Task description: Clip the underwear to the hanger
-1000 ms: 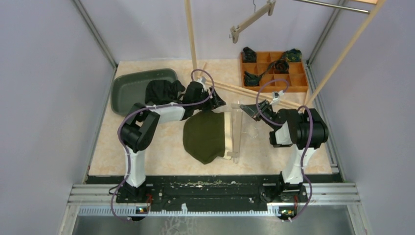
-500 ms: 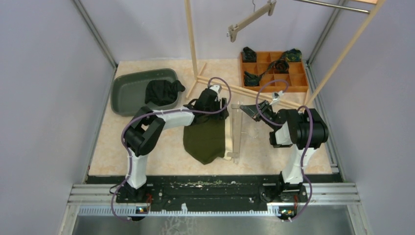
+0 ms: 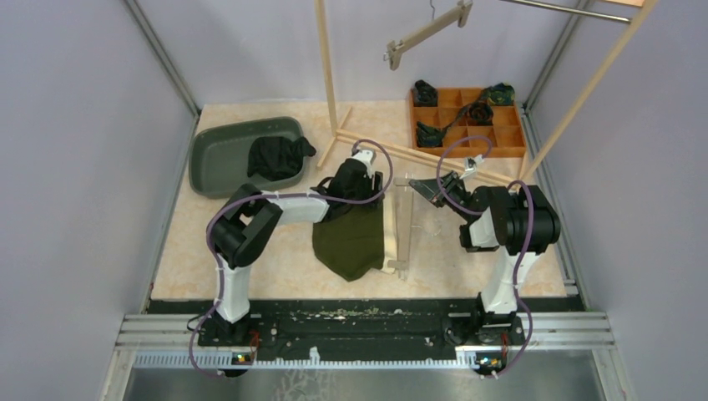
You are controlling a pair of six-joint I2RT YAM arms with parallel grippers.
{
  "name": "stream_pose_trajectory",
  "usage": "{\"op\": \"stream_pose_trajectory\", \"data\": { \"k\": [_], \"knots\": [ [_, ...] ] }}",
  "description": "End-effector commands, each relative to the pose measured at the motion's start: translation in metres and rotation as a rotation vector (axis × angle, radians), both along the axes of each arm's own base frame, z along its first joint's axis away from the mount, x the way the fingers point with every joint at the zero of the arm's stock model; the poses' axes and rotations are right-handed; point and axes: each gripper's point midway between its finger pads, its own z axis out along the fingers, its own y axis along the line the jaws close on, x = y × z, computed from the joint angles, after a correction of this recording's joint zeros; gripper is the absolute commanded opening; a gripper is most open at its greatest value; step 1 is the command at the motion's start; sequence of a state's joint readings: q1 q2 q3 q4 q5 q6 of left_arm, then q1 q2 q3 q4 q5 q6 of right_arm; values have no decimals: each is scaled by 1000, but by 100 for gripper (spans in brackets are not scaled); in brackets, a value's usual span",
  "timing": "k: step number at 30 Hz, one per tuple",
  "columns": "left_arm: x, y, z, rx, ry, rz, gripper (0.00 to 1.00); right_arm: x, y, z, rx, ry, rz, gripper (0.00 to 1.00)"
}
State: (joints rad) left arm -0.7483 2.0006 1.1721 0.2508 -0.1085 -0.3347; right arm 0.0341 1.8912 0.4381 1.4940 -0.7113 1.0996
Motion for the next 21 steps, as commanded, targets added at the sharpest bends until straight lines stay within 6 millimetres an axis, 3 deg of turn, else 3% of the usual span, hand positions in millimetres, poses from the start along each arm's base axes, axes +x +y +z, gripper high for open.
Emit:
{"op": "stream_pose_trajectory", "data": {
  "k": [1, 7, 21],
  "knots": [
    [5, -11, 30, -40, -111, -28, 69, -5, 0, 20, -17, -112, 15, 0],
    [3, -19, 26, -43, -135, -71, 68, -6, 1, 18, -11, -110, 20, 0],
    [0, -24, -5, 54, -140, -85, 65, -8, 1, 15, 1, -107, 23, 0]
  ]
}}
